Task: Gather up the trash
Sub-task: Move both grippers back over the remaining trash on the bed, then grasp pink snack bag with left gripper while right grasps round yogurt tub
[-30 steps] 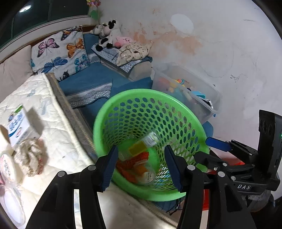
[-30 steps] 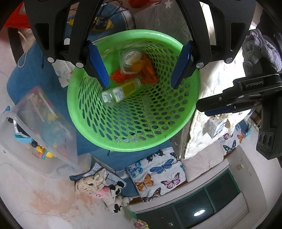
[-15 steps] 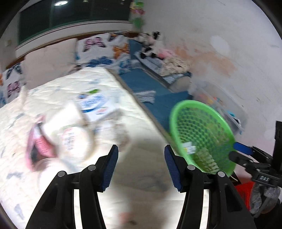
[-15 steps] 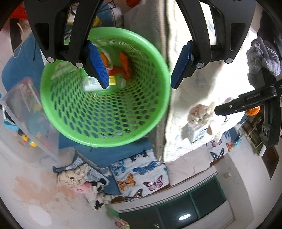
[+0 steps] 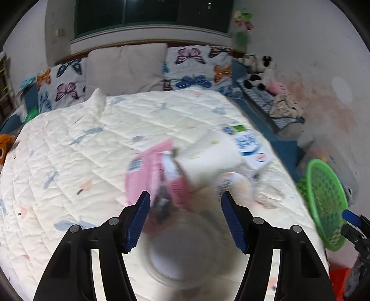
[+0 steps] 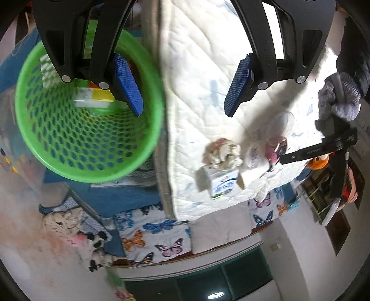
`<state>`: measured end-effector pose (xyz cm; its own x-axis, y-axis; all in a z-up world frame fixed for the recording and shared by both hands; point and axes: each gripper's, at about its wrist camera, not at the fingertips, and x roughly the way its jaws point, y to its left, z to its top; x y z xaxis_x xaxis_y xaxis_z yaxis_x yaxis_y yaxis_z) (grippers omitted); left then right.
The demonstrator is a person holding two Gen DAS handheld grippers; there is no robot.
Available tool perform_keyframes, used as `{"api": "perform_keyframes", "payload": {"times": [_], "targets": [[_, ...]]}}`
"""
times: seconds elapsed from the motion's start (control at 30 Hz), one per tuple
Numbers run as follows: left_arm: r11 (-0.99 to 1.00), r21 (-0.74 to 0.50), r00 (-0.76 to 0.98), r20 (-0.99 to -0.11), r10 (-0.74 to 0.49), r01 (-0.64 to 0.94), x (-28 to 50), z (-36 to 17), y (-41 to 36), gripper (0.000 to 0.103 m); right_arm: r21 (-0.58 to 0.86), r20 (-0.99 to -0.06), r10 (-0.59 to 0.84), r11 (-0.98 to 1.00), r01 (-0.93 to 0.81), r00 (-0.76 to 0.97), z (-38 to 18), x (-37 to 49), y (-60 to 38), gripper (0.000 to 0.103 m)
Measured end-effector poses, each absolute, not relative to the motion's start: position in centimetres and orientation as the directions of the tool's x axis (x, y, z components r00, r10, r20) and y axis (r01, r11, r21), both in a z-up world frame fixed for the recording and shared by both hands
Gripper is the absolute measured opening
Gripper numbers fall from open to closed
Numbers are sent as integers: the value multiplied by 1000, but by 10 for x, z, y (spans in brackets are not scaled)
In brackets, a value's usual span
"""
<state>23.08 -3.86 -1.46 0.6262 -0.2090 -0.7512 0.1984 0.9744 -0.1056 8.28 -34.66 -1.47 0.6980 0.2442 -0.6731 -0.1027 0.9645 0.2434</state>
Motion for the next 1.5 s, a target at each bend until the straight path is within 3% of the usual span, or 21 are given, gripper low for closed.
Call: {"api": "perform_keyframes", "payload": {"times": [0.33,0.63,0.97,1.2,1.27,1.5], "targets": [[968,-164,547,-801,-244,191,268,-47,-6,62,242,-683,325,946,-216,654,-13,123,-285,73],[955,-200,529,-799,-288,218,275,-54,2,48,207,-689,367,926,-315,625,-5,159,-232,73],[947,-223,533,-786,-314,230,273,-54,10,42,153,-721,364,914,-377,590,-13,190,-191,73],[944,-228,546,-772,-324,239,267,-49,16,43,93,-760,310,922,-377,571,-31,213,-172,73],[944,-224,553,-768,-323,240,266,-47,18,53,72,-772,288,925,-373,567,-36,218,-167,73],[948,-218,559,-767,-314,233,267,-50,23,61,2,-785,229,930,-367,576,-46,226,-158,72]]}}
